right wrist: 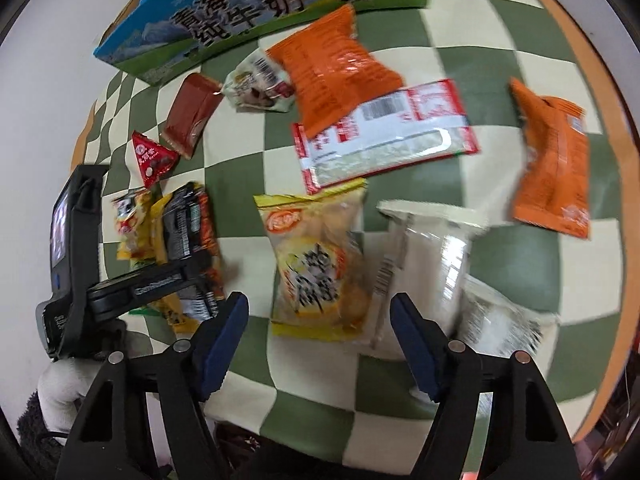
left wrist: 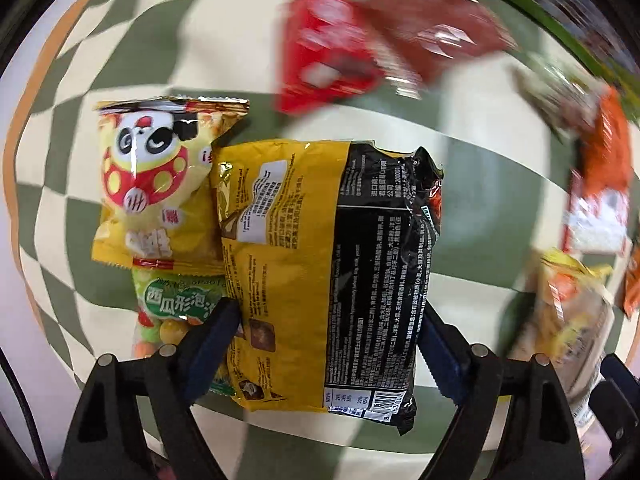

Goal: Organize snacks
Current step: 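Grasp the yellow-black biscuit bag with left tool while right tool grasps yellow cracker bag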

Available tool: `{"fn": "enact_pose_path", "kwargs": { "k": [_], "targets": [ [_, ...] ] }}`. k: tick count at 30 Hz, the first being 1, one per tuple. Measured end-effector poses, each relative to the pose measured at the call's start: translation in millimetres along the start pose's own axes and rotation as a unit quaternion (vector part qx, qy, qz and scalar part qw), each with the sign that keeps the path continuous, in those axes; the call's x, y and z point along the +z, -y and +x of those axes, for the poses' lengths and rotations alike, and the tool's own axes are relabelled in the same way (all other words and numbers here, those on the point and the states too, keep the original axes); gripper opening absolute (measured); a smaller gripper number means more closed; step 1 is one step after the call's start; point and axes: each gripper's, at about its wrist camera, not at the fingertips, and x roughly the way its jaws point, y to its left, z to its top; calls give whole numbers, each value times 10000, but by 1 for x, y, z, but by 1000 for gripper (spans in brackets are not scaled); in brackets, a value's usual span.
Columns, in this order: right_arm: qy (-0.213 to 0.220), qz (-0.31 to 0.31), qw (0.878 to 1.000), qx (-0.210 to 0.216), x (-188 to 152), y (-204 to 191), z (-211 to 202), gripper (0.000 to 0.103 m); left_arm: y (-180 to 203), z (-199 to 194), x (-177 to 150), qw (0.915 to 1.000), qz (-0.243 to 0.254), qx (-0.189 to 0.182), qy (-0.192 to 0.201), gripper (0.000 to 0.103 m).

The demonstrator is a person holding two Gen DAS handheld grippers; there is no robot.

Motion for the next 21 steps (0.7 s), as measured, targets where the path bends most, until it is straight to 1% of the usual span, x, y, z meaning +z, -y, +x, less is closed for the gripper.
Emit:
{"fn": "enact_pose_path", "kwargs": {
  "k": [2, 4, 7, 9, 10, 11, 12, 15, 16, 19, 21],
  "targets": [
    [-67, -48, 10000, -53, 9, -6, 14, 76, -15, -1, 3, 9999, -42, -99, -49, 87],
    [-216, -22, 9998, -41, 16, -10, 29, 76, -17, 2, 8, 9996, 94, -190, -184, 93],
    [-478, 77, 9988, -48, 25, -13, 54, 76, -18, 9, 11, 9988, 206, -288, -331, 93],
    [-519, 53, 9984, -226, 27, -16, 66, 75, -19, 11, 12, 9988, 110, -320, -345, 91],
    [-537, 25, 9982, -272, 29, -18, 71, 67, -21, 8, 12, 9990, 55, -332, -307, 87],
    [-547, 4, 9979, -342, 31, -18, 74, 62, -21, 3, 10, 9990, 54, -359, -252, 87],
    [-550, 42, 9977, -395, 32, -18, 76, 60, -22, -3, 9, 9992, 78, -358, -178, 86],
    [-499, 94, 9976, -463, 35, -22, 73, 49, -18, -29, -2, 9990, 268, -342, 71, 86],
    [-475, 26, 9973, -567, 36, -26, 70, 47, -15, -33, -11, 9987, 316, -373, 144, 86],
    [-418, -31, 9969, -658, 42, -35, 64, 42, -14, -66, -23, 9964, 608, -463, 376, 86],
    [-345, 65, 9977, -580, 45, -38, 54, 41, -16, -82, -28, 9947, 805, -454, 457, 86]
  ]
}}
